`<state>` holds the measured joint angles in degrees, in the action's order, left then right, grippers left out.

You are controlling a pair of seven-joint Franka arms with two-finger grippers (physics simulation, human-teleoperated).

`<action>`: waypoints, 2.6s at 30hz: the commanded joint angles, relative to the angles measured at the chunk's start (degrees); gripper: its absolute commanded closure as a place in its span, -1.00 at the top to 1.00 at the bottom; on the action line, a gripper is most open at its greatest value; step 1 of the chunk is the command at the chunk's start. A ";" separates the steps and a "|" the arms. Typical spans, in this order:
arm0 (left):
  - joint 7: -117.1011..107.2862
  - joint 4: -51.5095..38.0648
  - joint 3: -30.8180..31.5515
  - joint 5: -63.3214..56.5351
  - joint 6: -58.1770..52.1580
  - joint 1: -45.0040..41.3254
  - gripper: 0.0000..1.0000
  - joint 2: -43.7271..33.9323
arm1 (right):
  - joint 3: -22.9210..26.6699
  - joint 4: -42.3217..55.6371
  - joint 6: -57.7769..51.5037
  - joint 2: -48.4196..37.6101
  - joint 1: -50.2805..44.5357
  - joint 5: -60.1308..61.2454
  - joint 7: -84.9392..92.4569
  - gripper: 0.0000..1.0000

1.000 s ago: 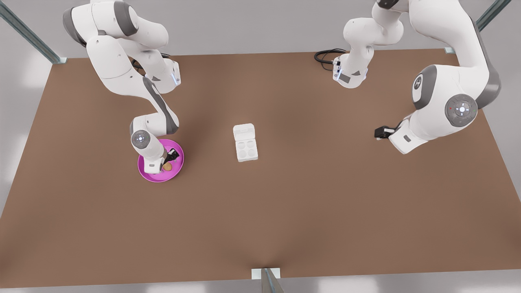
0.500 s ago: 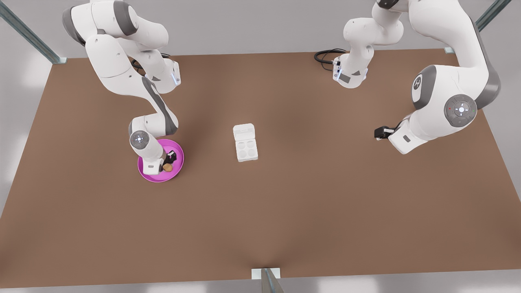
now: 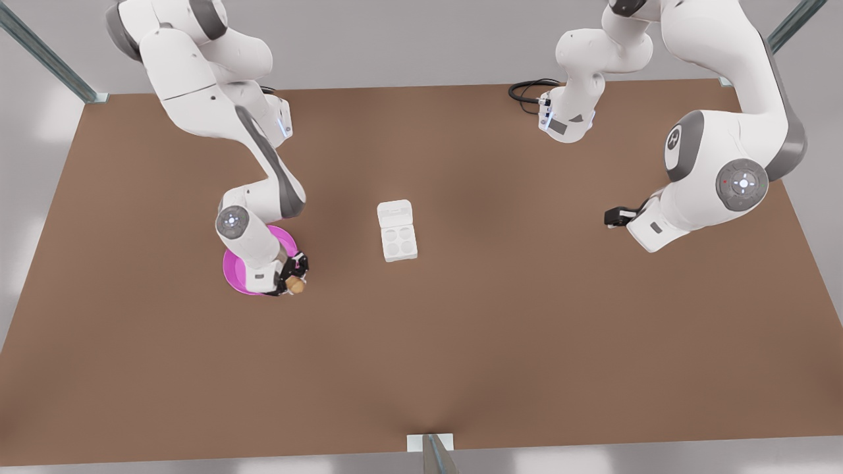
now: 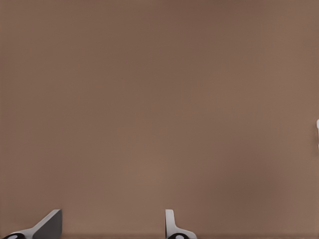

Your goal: Pack egg into the box and close the box lid

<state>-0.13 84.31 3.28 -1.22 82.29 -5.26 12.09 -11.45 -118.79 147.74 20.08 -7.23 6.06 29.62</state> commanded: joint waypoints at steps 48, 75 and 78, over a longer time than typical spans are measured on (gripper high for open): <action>-5.32 9.12 0.50 3.68 5.43 -5.90 1.00 0.39 | -6.39 12.88 -21.18 13.32 -13.69 19.52 -7.29 1.00; -47.24 18.61 36.62 4.99 14.13 -9.33 -0.44 -0.22 | 23.32 44.44 -76.20 -8.47 -10.00 -16.52 -25.84 1.00; -55.14 17.56 36.71 4.73 21.76 -15.74 -0.48 4.51 | 12.42 32.05 -71.72 -19.81 1.25 -15.82 -30.76 1.00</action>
<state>-23.49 101.92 39.75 3.34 98.33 -19.86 15.89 3.39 -83.64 83.92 3.23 -8.51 -9.29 14.82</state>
